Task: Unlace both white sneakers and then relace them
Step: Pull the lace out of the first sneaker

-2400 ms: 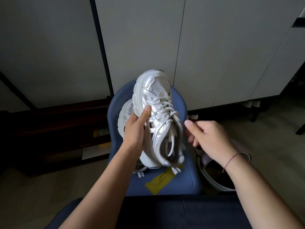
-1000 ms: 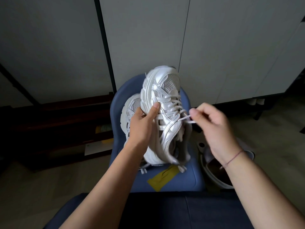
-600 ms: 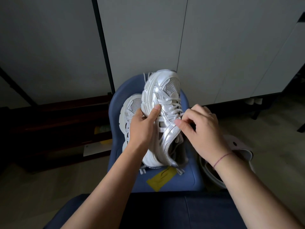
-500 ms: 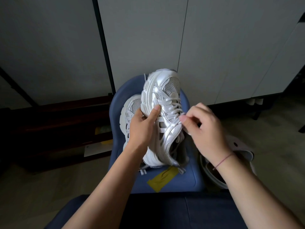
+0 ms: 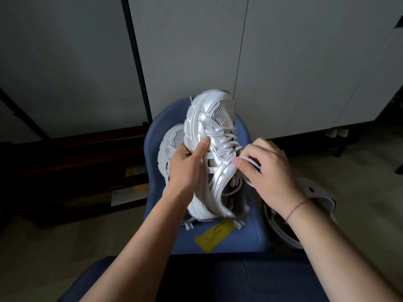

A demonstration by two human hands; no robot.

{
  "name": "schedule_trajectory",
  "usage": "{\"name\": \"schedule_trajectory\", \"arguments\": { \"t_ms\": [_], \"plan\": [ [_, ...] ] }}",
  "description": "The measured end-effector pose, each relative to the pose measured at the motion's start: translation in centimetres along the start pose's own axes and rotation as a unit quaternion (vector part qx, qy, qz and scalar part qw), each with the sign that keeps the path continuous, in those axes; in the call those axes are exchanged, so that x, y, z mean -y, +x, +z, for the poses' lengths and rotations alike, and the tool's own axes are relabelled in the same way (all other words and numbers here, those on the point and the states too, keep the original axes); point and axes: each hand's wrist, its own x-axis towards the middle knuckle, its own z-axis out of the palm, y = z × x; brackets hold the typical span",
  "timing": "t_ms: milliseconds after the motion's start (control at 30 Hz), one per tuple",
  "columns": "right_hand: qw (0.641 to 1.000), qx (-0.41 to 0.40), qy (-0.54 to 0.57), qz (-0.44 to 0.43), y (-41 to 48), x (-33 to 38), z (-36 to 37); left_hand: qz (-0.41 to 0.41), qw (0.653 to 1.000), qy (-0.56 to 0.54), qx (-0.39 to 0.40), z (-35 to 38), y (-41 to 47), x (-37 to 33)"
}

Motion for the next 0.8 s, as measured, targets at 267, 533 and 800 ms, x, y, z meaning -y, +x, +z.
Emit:
{"name": "schedule_trajectory", "arguments": {
  "t_ms": [267,533,800],
  "plan": [
    [0.953,-0.038,0.209,0.215,0.0,-2.0,-2.5,-0.007,1.0,0.004,0.013,-0.5,0.1,0.0],
    [0.999,-0.008,0.009,0.041,-0.2,0.1,0.0,0.013,0.999,0.029,0.01,0.1,-0.2,0.2],
    [0.979,-0.127,0.116,0.112,0.4,-0.6,-1.1,-0.001,1.0,-0.005,0.01,-0.2,0.0,-0.1]
  ]
}}
